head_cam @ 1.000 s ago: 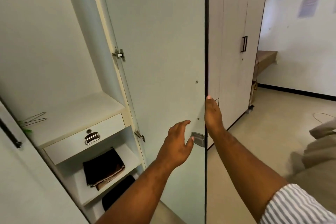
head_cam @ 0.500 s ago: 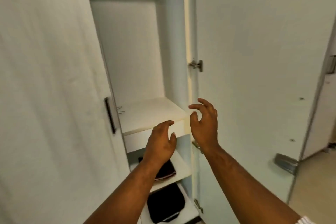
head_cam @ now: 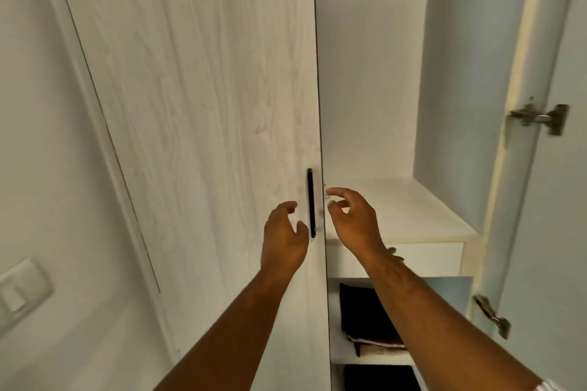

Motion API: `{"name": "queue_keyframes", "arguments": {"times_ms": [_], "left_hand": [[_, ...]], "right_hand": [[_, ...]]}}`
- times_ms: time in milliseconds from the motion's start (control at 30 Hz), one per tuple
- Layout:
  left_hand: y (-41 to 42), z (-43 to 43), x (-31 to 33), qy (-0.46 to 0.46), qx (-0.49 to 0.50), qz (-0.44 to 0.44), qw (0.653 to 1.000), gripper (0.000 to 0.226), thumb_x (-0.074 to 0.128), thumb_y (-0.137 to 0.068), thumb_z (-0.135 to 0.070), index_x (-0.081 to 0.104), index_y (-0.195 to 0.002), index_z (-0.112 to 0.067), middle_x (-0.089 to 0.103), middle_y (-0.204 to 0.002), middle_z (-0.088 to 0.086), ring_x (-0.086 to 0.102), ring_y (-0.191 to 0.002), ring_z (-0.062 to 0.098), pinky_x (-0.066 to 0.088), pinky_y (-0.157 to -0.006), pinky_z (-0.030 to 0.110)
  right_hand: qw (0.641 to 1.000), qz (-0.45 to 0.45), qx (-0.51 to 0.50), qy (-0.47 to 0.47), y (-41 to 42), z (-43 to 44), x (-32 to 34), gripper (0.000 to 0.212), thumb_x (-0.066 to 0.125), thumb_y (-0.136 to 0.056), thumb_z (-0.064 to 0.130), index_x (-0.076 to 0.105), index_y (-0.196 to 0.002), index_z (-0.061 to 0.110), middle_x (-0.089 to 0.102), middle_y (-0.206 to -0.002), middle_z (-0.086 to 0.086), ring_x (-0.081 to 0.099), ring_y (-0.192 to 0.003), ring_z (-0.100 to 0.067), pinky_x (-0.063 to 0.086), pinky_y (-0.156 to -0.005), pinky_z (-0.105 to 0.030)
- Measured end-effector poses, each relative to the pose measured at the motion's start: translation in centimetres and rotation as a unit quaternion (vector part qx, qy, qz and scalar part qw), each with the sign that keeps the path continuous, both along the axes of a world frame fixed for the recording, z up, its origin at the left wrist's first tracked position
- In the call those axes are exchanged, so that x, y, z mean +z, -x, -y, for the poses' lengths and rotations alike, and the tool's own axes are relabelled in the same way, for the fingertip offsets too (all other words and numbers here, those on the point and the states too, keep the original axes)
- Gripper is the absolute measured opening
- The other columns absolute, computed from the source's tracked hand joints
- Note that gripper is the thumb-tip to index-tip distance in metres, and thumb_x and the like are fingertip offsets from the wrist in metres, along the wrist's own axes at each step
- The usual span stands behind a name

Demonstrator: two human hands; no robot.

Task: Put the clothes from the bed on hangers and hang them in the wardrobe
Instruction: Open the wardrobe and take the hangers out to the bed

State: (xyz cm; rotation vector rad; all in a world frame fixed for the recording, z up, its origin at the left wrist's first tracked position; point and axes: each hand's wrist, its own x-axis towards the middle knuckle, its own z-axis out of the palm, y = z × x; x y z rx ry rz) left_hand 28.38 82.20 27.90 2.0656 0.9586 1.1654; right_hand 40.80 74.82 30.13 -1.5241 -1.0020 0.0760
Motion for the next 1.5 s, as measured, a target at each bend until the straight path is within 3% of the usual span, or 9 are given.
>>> {"name": "queue_keyframes", "arguments": {"times_ms": [200, 333, 467, 667, 833, 1000, 1167, 1300, 1500], "left_hand": [[-5.8, -3.5, 0.1, 0.054, -0.026, -0.036, 0.998, 0.061, 0.062, -0.099, -0.025, 0.034, -0.152, -0.016, 0.05, -0.146, 0.001, 0.049, -0.134, 0.02, 0.044, -0.111, 0.035], [-7.7, -4.3, -0.4, 0.085, -0.046, -0.016, 0.995, 0.031, 0.056, -0.102, -0.028, 0.047, -0.131, -0.02, 0.062, -0.108, -0.006, 0.064, -0.094, 0.01, 0.054, -0.083, 0.023], [-6.8, -4.3, -0.2, 0.089, -0.043, -0.004, 0.995, 0.025, 0.051, -0.104, -0.037, 0.053, -0.122, -0.02, 0.063, -0.096, -0.007, 0.063, -0.087, 0.008, 0.055, -0.08, 0.021], [-2.1, -0.4, 0.3, 0.107, -0.053, 0.005, 0.993, 0.03, 0.045, -0.103, -0.046, 0.058, -0.101, -0.018, 0.064, -0.081, -0.009, 0.064, -0.073, -0.005, 0.052, -0.068, 0.014], [4.5, 3.3, 0.1, 0.1, -0.057, 0.022, 0.993, 0.039, 0.042, -0.1, -0.051, 0.062, -0.083, -0.022, 0.068, -0.078, 0.0, 0.07, -0.081, 0.023, 0.059, -0.084, 0.028], [12.7, 6.8, -0.6, 0.07, -0.027, 0.033, 0.997, 0.052, 0.038, -0.103, -0.047, 0.06, -0.083, -0.005, 0.066, -0.075, 0.01, 0.067, -0.075, 0.026, 0.057, -0.08, 0.027], [22.1, 8.9, -1.2, 0.057, 0.004, 0.073, 0.996, 0.054, 0.038, -0.103, -0.053, 0.055, -0.078, -0.008, 0.06, -0.068, 0.009, 0.062, -0.066, 0.025, 0.05, -0.072, 0.028], [29.1, 9.2, -1.8, 0.015, 0.099, 0.094, 0.991, 0.06, 0.036, -0.102, -0.053, 0.055, -0.078, -0.001, 0.059, -0.066, 0.018, 0.06, -0.061, 0.035, 0.053, -0.062, 0.045], [39.4, 7.5, -1.8, 0.069, 0.247, 0.16, 0.953, 0.037, 0.037, -0.106, -0.049, 0.071, -0.105, -0.033, 0.077, -0.098, -0.005, 0.072, -0.094, 0.01, 0.057, -0.084, 0.028]], "right_hand": [[0.995, -0.049, 0.08, 0.026, -4.6, -5.7, 0.1, 0.049, 0.051, -0.104, 0.04, 0.043, -0.151, 0.029, 0.048, -0.15, 0.008, 0.048, -0.134, -0.012, 0.04, -0.109, -0.029], [0.975, -0.149, 0.161, 0.036, -6.3, -8.3, 1.0, 0.056, 0.035, -0.102, 0.06, 0.047, -0.148, 0.03, 0.052, -0.145, 0.009, 0.05, -0.132, -0.013, 0.045, -0.106, -0.03], [0.939, -0.258, 0.223, 0.032, -6.5, -9.7, 1.8, 0.05, 0.028, -0.101, 0.064, 0.066, -0.109, 0.032, 0.07, -0.112, 0.001, 0.066, -0.1, -0.014, 0.051, -0.091, -0.034], [0.843, -0.393, 0.361, 0.057, -5.5, -8.9, -0.2, 0.051, 0.05, -0.096, 0.06, 0.07, -0.123, 0.022, 0.073, -0.119, -0.011, 0.069, -0.108, -0.031, 0.054, -0.092, -0.048], [0.81, -0.361, 0.456, 0.08, 0.1, -7.2, -0.1, 0.066, 0.063, -0.067, 0.068, 0.068, -0.11, 0.018, 0.075, -0.093, -0.006, 0.07, -0.086, -0.025, 0.054, -0.072, -0.038], [0.811, -0.326, 0.486, -0.014, 9.2, -5.7, 0.4, 0.031, 0.045, -0.098, 0.046, 0.062, -0.115, 0.027, 0.075, -0.091, 0.011, 0.072, -0.089, -0.01, 0.055, -0.07, -0.022], [0.827, -0.218, 0.513, -0.077, 18.8, -3.0, 1.1, 0.027, 0.056, -0.094, 0.055, 0.067, -0.107, 0.034, 0.072, -0.104, -0.001, 0.068, -0.1, -0.022, 0.055, -0.088, -0.038], [0.824, -0.118, 0.547, -0.088, 24.7, -2.0, 0.3, 0.042, 0.065, -0.083, 0.068, 0.062, -0.1, 0.029, 0.062, -0.091, 0.0, 0.059, -0.086, -0.018, 0.051, -0.08, -0.036], [0.828, 0.038, 0.559, -0.02, 35.6, -2.2, -1.4, 0.024, 0.085, -0.079, 0.03, 0.069, -0.096, 0.021, 0.064, -0.103, 0.004, 0.065, -0.09, -0.013, 0.057, -0.08, -0.024]]}}
